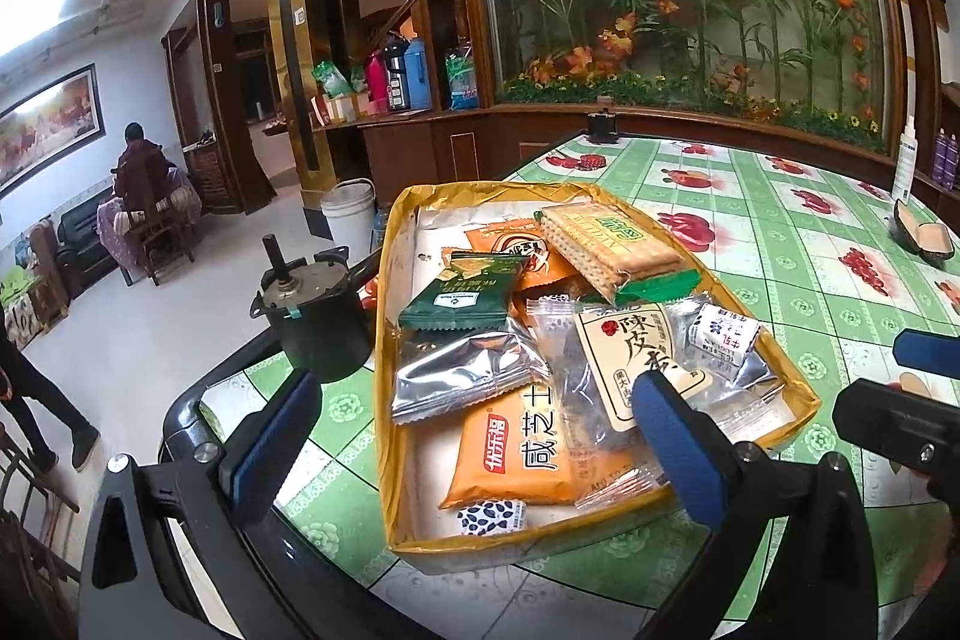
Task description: Organize snacks
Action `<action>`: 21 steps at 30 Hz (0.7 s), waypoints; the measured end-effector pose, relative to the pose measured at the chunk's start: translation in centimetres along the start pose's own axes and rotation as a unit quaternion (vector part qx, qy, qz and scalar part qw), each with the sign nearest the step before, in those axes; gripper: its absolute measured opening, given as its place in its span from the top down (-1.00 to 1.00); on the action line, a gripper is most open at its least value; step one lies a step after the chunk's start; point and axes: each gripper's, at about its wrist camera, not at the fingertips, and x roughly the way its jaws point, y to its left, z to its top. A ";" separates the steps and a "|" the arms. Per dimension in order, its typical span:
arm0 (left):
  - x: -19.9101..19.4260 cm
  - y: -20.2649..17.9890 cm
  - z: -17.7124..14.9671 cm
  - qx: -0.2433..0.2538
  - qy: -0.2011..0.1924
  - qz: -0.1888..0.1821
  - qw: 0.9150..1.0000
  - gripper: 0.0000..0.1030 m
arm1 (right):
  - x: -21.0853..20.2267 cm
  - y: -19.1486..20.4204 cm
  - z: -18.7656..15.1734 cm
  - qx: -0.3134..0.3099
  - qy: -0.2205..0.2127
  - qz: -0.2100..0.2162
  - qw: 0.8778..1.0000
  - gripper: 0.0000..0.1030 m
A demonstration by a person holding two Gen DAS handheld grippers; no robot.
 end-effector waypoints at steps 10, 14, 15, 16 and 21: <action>0.1 0.1 -0.2 -0.011 0.012 -0.008 1.000 -1.00 | 0.2 0.0 0.0 -0.001 0.005 0.005 1.000 -1.00; 0.2 0.2 -0.2 -0.014 0.014 -0.008 1.000 -1.00 | 0.2 0.0 0.0 0.000 0.004 0.006 1.000 -1.00; 0.2 0.2 -0.2 -0.014 0.014 -0.008 1.000 -1.00 | 0.2 0.1 0.0 -0.001 0.004 0.006 1.000 -1.00; 0.2 0.2 -0.2 -0.014 0.015 -0.009 1.000 -1.00 | 0.2 0.1 0.0 -0.001 0.004 0.006 1.000 -1.00; 0.2 0.2 -0.4 -0.013 0.017 -0.006 1.000 -1.00 | 0.2 0.1 0.0 -0.001 0.004 0.006 1.000 -1.00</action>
